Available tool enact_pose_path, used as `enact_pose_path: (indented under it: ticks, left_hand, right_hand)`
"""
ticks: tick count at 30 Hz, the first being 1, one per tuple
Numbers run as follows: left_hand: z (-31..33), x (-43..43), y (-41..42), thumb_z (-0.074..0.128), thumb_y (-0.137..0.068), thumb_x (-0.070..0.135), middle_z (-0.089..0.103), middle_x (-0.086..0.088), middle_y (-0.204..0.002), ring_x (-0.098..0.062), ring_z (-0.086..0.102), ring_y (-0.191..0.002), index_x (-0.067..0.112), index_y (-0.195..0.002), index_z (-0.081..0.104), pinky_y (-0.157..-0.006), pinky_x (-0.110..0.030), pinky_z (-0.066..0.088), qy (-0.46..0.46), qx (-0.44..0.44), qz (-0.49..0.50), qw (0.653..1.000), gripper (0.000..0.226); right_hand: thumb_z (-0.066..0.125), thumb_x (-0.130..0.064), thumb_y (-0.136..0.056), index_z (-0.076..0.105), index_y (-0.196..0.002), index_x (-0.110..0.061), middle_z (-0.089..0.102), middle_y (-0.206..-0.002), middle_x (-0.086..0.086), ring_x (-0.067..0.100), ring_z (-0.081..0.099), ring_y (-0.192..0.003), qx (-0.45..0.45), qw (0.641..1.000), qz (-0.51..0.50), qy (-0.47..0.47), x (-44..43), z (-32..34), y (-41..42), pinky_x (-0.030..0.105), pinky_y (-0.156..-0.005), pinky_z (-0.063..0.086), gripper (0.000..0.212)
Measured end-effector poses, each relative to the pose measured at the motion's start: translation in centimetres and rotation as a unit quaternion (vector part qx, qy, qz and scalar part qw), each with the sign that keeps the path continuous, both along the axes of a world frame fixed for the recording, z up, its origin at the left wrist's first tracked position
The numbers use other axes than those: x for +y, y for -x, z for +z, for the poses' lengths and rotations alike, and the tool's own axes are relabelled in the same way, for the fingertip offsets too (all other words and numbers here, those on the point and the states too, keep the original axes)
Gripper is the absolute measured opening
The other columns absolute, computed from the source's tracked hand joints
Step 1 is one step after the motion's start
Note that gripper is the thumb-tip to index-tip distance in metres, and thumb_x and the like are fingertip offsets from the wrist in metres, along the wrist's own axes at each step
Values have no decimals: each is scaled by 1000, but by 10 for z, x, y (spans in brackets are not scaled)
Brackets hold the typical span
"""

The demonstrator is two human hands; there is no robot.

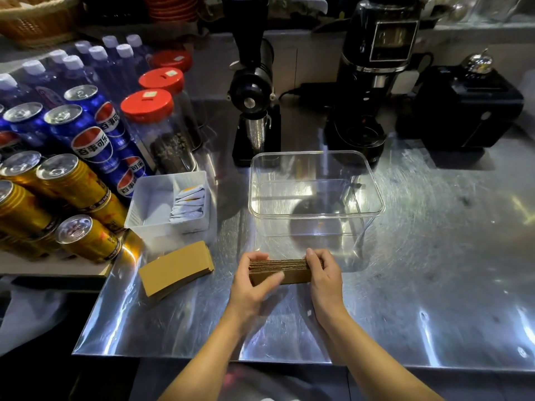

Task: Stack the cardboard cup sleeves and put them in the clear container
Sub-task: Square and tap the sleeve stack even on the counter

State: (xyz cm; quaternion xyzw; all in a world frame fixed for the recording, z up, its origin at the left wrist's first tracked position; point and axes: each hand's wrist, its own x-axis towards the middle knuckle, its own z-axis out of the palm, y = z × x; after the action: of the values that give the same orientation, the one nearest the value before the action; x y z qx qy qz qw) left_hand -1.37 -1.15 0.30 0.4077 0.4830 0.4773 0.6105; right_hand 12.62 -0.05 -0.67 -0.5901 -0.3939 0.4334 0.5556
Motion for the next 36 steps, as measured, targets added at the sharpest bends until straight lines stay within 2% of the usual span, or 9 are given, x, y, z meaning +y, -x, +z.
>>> enact_pose_path:
  ticks: [5,12,16,19,22,27,30,34,36]
  left_hand:
    - [2,3,23,68,-71,-7,66,-2,-89,-10,63,-83,16,-96,60,-76,-20,49,-43,155,-18,987,35]
    - [-2,0,31,68,-74,-4,73,11,-78,-10,67,-83,18,-86,65,-75,-21,54,-46,149,-1,988,25]
    - [-2,-1,29,68,-74,-5,72,13,-77,-5,66,-80,18,-84,65,-71,-16,52,-46,146,-1,988,26]
    - [-3,0,29,67,-73,-7,71,6,-78,-9,66,-81,16,-84,66,-70,-17,53,-37,130,3,991,25]
    - [-1,1,29,66,-74,-9,70,2,-81,-6,66,-79,13,-85,65,-68,-14,52,-37,126,0,991,24]
    - [-3,1,30,66,-74,-7,71,-1,-83,-10,67,-82,13,-88,65,-71,-16,53,-30,134,2,991,24]
    - [-3,2,30,69,-74,-3,71,-9,-86,-17,65,-84,12,-89,65,-76,-20,53,-32,157,7,987,22]
    - [1,2,33,70,-73,-2,64,-31,-90,-31,60,-84,10,-89,64,-84,-43,50,-33,176,23,984,20]
    - [5,2,36,69,-73,-3,63,-25,-81,-27,58,-78,13,-85,63,-77,-40,49,-34,173,39,984,21]
  right_hand:
    - [47,-21,-93,47,-63,-17,40,-60,-7,-2,36,-51,-20,1000,-2,2,0,-1,0,11,-52,34,30]
    - [49,-24,-93,50,-65,-20,44,-62,-7,-1,40,-55,-25,1000,18,-1,-3,-1,-4,11,-55,35,28]
    - [60,-25,-87,59,-83,-19,57,-78,-4,4,53,-72,23,999,26,-6,-9,3,-12,10,-64,43,7]
    - [70,-23,-76,60,-96,-25,59,-90,-2,8,56,-80,32,997,71,3,-16,4,-24,17,-70,49,22]
    - [76,-11,-72,59,-105,-30,62,-96,-3,3,58,-80,-21,992,122,7,-22,3,-37,11,-69,50,41]
    - [70,-3,-75,61,-92,-47,70,-85,-16,-2,63,-76,-105,986,130,-1,-19,-2,-47,9,-71,48,49]
    - [67,-2,-77,64,-89,-45,72,-87,-17,7,67,-79,-102,988,118,-6,-17,-3,-47,15,-72,52,45]
    - [67,1,-76,67,-84,-41,73,-85,-17,6,67,-79,-83,991,101,-8,-13,-1,-44,14,-73,53,42]
    - [68,4,-75,67,-82,-37,73,-82,-20,2,66,-78,-68,993,99,-13,-9,4,-40,12,-71,52,42]
